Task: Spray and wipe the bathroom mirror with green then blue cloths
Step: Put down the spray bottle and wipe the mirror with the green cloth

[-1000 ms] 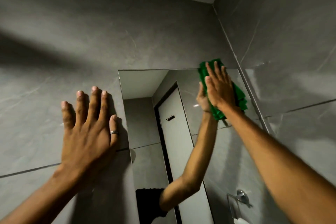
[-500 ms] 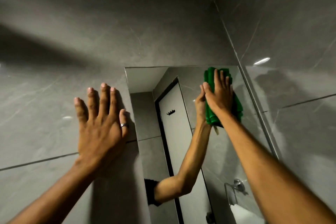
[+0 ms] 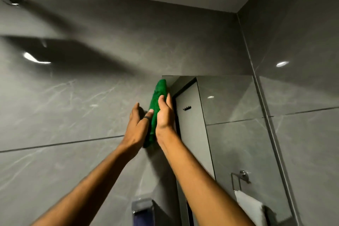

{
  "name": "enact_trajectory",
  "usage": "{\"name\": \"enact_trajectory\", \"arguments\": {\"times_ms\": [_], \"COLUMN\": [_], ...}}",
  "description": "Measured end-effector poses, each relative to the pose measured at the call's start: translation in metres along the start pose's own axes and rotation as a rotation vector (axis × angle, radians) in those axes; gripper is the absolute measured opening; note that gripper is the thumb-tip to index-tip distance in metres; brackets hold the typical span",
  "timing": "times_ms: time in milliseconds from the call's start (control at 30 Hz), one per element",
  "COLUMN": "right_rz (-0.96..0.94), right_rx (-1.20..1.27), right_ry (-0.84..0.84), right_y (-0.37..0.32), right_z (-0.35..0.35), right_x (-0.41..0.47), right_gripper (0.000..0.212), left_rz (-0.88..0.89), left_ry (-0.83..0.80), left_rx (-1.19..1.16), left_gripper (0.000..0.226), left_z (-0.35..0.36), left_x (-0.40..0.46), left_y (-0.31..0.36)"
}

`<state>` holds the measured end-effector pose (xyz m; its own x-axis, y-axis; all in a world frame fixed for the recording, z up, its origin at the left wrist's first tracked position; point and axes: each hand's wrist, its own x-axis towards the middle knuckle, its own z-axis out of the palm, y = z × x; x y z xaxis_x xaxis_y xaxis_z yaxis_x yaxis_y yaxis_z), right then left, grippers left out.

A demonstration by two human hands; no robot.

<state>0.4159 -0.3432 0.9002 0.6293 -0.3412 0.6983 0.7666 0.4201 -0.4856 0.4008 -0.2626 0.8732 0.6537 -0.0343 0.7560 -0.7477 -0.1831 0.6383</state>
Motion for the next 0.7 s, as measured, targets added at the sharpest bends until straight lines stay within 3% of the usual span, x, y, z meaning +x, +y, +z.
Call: {"name": "enact_trajectory", "arguments": {"times_ms": [133, 267, 367, 500, 567, 700], "right_rz": [0.428, 0.675, 0.841, 1.245, 1.394, 1.502], "right_rx": [0.381, 0.368, 0.246, 0.165, 0.086, -0.075], "right_ry": [-0.064, -0.069, -0.137, -0.007, 0.071, 0.194], "right_y": [0.005, 0.029, 0.054, 0.102, 0.127, 0.183], "right_z": [0.008, -0.017, -0.036, -0.07, -0.095, -0.156], "right_x": [-0.082, -0.182, -0.258, -0.378, -0.438, -0.558], "right_gripper": [0.048, 0.056, 0.06, 0.026, 0.02, 0.024], "left_rz": [-0.381, -0.717, -0.883, -1.104, -1.254, -1.574], "left_ry": [-0.148, -0.305, -0.275, -0.153, -0.094, 0.065], "left_rx": [-0.396, -0.481, -0.562, -0.641, -0.722, -0.708], "left_gripper": [0.023, 0.035, 0.043, 0.037, 0.036, 0.04], "left_z": [-0.052, -0.094, -0.115, -0.142, -0.15, -0.149], "left_x": [-0.07, -0.166, -0.253, -0.392, -0.464, -0.607], "left_y": [0.011, -0.029, -0.068, -0.115, -0.139, -0.191]}}
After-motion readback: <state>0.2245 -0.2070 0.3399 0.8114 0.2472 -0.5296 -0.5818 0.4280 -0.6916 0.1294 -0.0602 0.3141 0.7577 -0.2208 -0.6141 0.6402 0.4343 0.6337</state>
